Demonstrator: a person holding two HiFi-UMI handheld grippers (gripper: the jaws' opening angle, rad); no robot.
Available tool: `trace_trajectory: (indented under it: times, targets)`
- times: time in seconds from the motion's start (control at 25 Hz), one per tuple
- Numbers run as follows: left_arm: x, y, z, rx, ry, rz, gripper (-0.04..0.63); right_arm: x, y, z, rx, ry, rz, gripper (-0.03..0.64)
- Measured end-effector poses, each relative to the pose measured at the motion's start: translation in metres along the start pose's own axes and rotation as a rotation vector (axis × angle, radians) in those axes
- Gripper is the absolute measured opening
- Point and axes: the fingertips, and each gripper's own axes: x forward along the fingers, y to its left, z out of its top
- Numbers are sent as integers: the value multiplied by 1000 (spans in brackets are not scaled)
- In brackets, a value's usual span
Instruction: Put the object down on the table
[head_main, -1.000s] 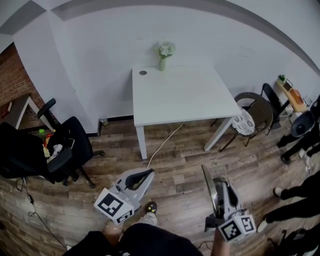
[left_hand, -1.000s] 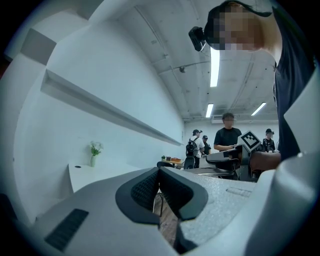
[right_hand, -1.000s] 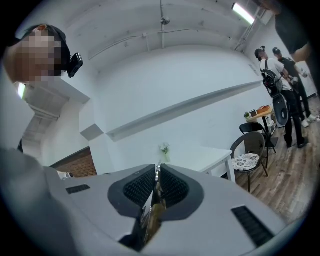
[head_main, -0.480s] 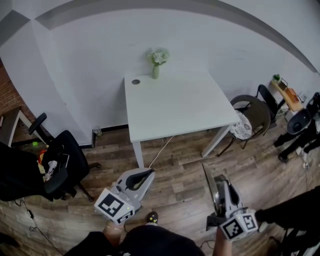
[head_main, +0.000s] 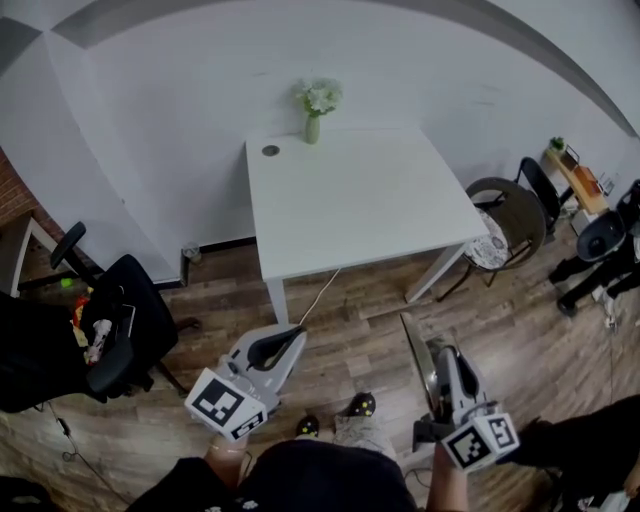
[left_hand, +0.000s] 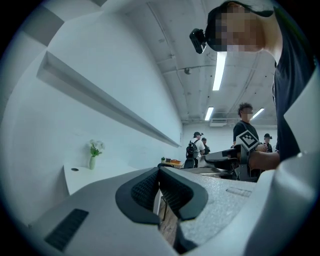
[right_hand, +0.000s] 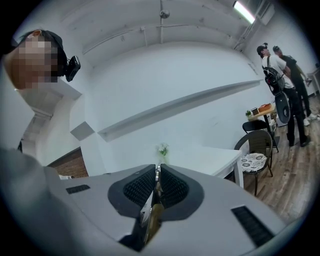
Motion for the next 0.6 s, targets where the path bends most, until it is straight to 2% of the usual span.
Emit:
trace_trajectory:
  times: [0.24, 0.6]
  targets:
    - [4, 29, -5, -17, 23, 76, 0, 43, -8, 1, 7, 14, 44, 31]
    - [25, 83, 8, -4, 6, 228, 0, 145, -19, 6, 18, 69, 182, 31]
